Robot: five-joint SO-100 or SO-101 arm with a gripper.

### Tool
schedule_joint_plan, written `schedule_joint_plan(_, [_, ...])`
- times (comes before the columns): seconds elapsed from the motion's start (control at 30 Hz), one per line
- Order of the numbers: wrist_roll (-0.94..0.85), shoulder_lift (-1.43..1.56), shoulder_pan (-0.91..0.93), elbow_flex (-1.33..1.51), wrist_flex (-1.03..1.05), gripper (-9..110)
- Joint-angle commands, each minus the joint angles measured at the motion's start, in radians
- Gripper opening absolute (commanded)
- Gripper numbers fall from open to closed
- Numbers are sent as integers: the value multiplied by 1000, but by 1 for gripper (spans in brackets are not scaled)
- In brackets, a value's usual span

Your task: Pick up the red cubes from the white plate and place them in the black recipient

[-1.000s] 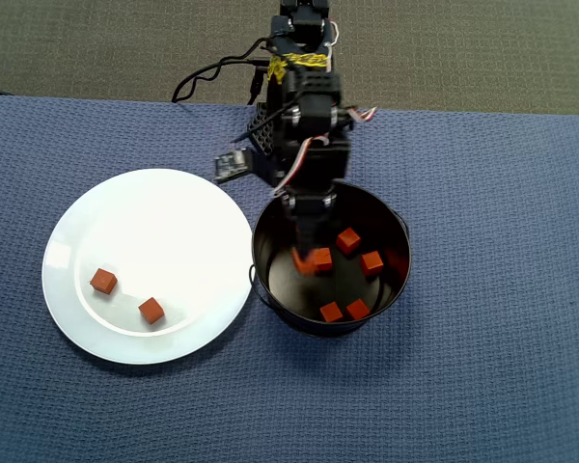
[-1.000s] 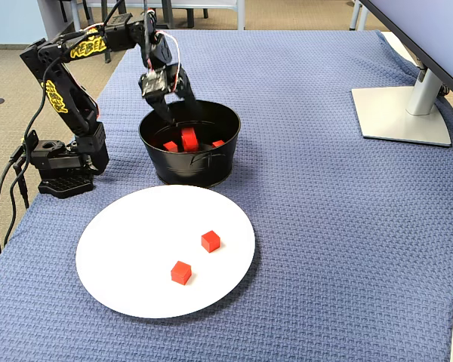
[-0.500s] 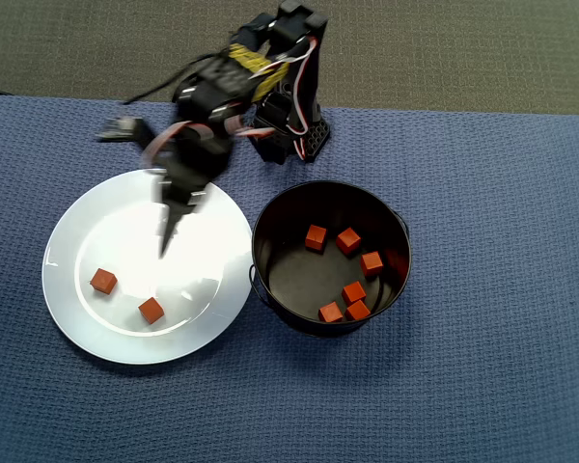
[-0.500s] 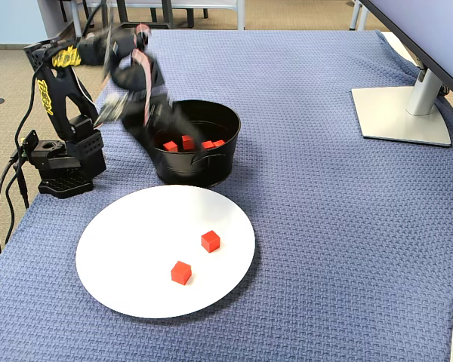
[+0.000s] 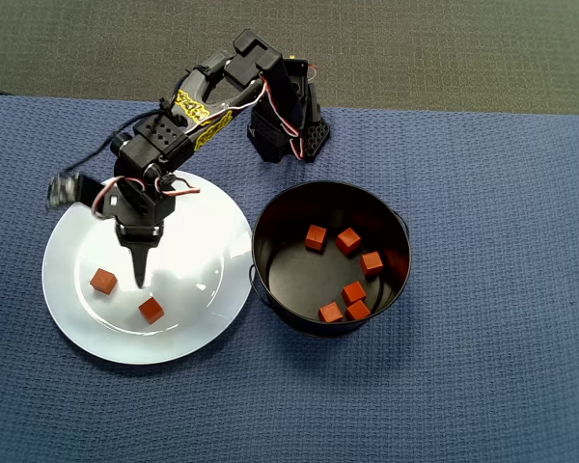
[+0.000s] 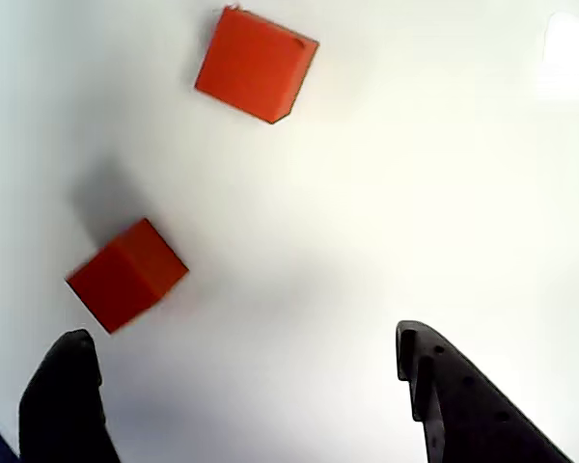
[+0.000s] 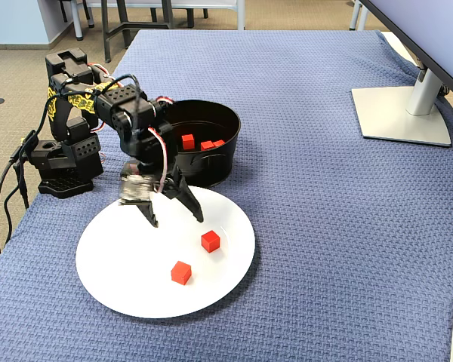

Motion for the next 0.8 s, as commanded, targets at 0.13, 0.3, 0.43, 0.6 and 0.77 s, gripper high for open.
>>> schedule_joint_plan(0.13, [-511, 74, -2, 107, -219, 38])
schedule_joint_plan(0.3, [-534, 58, -15, 124, -258, 38])
schedule_joint_plan(0.43, [-508, 17, -38, 94, -259, 37])
schedule_joint_plan(0.6, [-494, -44, -57, 41, -256, 36])
schedule_joint_plan(0.77, [-495, -61, -77, 41, -316, 35])
